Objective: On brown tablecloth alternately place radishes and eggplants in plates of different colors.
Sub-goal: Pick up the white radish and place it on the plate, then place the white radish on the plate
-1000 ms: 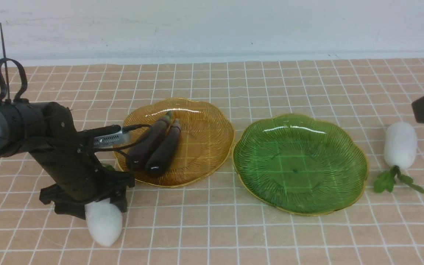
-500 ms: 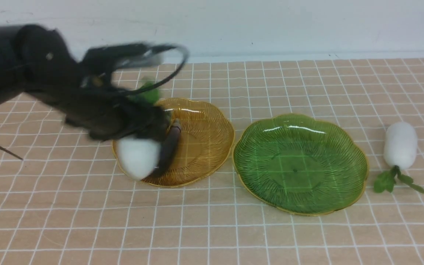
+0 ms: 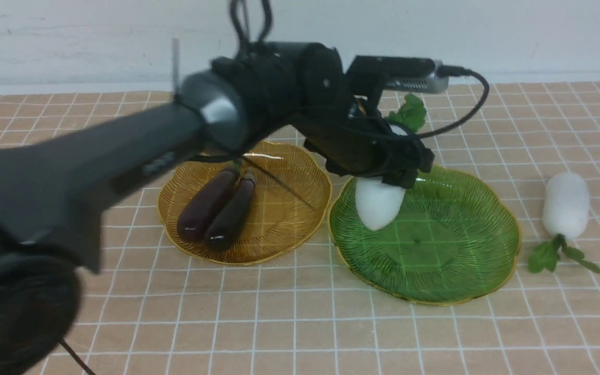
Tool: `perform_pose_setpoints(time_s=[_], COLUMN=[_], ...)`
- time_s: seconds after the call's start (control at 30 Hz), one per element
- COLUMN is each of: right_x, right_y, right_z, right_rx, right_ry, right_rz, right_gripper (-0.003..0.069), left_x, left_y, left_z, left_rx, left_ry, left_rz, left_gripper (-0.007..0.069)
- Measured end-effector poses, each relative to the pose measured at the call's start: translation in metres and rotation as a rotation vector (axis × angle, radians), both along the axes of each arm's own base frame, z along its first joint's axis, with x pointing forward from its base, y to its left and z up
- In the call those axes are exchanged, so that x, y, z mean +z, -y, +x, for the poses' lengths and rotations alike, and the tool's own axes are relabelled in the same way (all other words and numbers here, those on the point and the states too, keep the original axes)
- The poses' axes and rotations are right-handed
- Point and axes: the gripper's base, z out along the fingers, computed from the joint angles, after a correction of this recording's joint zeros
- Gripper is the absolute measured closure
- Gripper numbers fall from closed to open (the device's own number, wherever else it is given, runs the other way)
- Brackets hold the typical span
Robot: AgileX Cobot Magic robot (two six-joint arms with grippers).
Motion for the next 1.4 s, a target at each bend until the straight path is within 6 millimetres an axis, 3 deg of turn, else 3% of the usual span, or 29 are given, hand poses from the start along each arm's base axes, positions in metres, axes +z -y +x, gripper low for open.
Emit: perform_pose_setpoints(time_s=[0.07, 0.13, 0.17, 0.23, 0.33, 0.57, 0.67, 0.7, 0.8, 0.97, 1.07, 1.17, 1.27, 1.4], right_x=[-0.015, -0.033, -0.043, -0.058, -0.080, -0.118, -0.125, -0.123, -0.105, -0.050, -0.004, 0.021, 0.024, 0.013], right_y=[0.005, 0.009, 0.011, 0.012, 0.011, -0.012, -0.017, -0.017, -0.018, -0.024, -0.040, -0.066, -0.088, -0.120], right_z=[0.018, 0.035, 0.042, 0.052, 0.064, 0.077, 0.078, 0.078, 0.079, 0.076, 0.065, 0.056, 0.053, 0.053], right_rx=[-0.028, -0.058, -0.065, -0.074, -0.068, -0.007, 0.009, 0.022, 0.052, 0.082, 0.118, 0.187, 0.247, 0.329], right_ry=[-0.001, -0.012, -0.023, -0.046, -0.082, -0.149, -0.170, -0.178, -0.184, -0.148, -0.076, -0.037, -0.051, -0.103], right_rz=[0.010, 0.027, 0.035, 0.056, 0.068, 0.061, 0.061, 0.060, 0.057, 0.099, 0.147, 0.155, 0.154, 0.148], right_gripper=[0.0147, 0.0072, 0.0050, 0.0032, 0.0026, 0.0038, 0.0156, 0.0184, 0.0178, 0.0178, 0.0178, 0.0178, 0.0178, 0.0178], left_x=[0.017, 0.032, 0.043, 0.060, 0.077, 0.108, 0.119, 0.123, 0.127, 0.130, 0.131, 0.132, 0.131, 0.128], left_y=[-0.003, -0.008, -0.013, -0.020, -0.025, -0.049, -0.061, -0.066, -0.078, -0.097, -0.109, -0.122, -0.136, -0.151], left_z=[-0.002, -0.006, -0.008, -0.012, -0.017, -0.046, -0.060, -0.066, -0.083, -0.104, -0.118, -0.132, -0.149, -0.167], left_rx=[-0.031, -0.049, -0.052, -0.050, -0.048, -0.040, -0.018, -0.012, 0.001, 0.035, 0.064, 0.092, 0.119, 0.131], left_ry=[0.002, 0.010, 0.033, 0.076, 0.111, 0.143, 0.150, 0.149, 0.134, 0.166, 0.198, 0.231, 0.263, 0.299], left_rz=[0.029, 0.070, 0.084, 0.106, 0.103, 0.135, 0.144, 0.147, 0.151, 0.139, 0.128, 0.117, 0.101, 0.091], left_gripper=[0.0233, 0.0406, 0.0513, 0.0600, 0.0625, 0.0628, 0.0628, 0.0628, 0.0628, 0.0628, 0.0628, 0.0628, 0.0628, 0.0628])
